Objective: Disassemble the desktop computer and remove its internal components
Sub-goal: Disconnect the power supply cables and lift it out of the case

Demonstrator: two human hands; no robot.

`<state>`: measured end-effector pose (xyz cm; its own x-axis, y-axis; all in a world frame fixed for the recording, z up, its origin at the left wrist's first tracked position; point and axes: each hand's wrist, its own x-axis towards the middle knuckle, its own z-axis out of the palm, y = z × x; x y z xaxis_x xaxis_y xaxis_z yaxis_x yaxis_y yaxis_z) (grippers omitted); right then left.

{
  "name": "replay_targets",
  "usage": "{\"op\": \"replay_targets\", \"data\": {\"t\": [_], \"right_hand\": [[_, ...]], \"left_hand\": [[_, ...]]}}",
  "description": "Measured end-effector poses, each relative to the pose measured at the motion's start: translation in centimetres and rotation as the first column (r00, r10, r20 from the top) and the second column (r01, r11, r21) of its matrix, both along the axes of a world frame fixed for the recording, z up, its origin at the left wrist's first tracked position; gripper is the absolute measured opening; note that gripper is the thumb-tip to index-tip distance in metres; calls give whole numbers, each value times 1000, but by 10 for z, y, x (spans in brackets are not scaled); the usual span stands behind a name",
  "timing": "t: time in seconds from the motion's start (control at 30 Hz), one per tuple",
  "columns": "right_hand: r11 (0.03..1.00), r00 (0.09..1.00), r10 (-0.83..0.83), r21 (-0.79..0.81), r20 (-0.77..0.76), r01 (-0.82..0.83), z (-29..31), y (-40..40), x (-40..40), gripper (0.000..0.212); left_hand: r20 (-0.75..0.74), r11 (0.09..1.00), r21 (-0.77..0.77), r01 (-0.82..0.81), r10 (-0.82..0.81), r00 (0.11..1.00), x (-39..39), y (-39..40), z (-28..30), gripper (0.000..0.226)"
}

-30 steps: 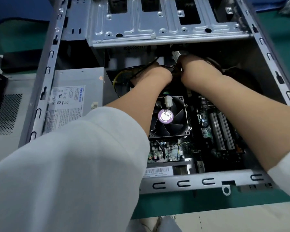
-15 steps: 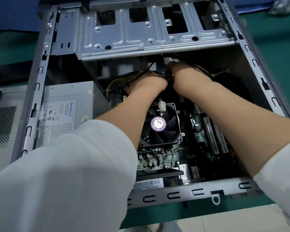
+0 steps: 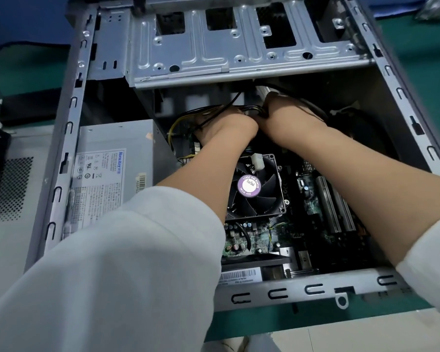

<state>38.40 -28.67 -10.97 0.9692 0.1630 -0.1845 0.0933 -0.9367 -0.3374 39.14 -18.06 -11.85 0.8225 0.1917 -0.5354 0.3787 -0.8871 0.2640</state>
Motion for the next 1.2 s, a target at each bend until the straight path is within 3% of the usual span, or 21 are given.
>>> {"op": "replay_targets", "data": {"t": [0.17,0.53,0.7,0.8,0.87,1.2], "right_hand": [[998,1000,7,-63,15,-6,-1,3,0,43],[993,998,19,-119,-61,-26,4,7,3,40],[992,994,-13,-123,-112,-1,16,7,4,37],[988,983,-97,-138,-156,75,19,9,9,49],[985,981,-117,-144,-157,95,18,8,10,55],[988,992,-40,-154,-118,22,9,1,9,65]], "left_hand": [[82,996,-85,11,-4,997,-4,1,-2,39],[-18,998,50,46,-45,999,4,0,-6,52],[32,998,35,47,-48,998,7,-2,-8,47],[26,996,76,45,-47,999,7,-3,-8,55],[72,998,40,40,-42,997,6,-2,-9,46],[-14,992,96,82,-81,997,11,-5,-9,41]]}}
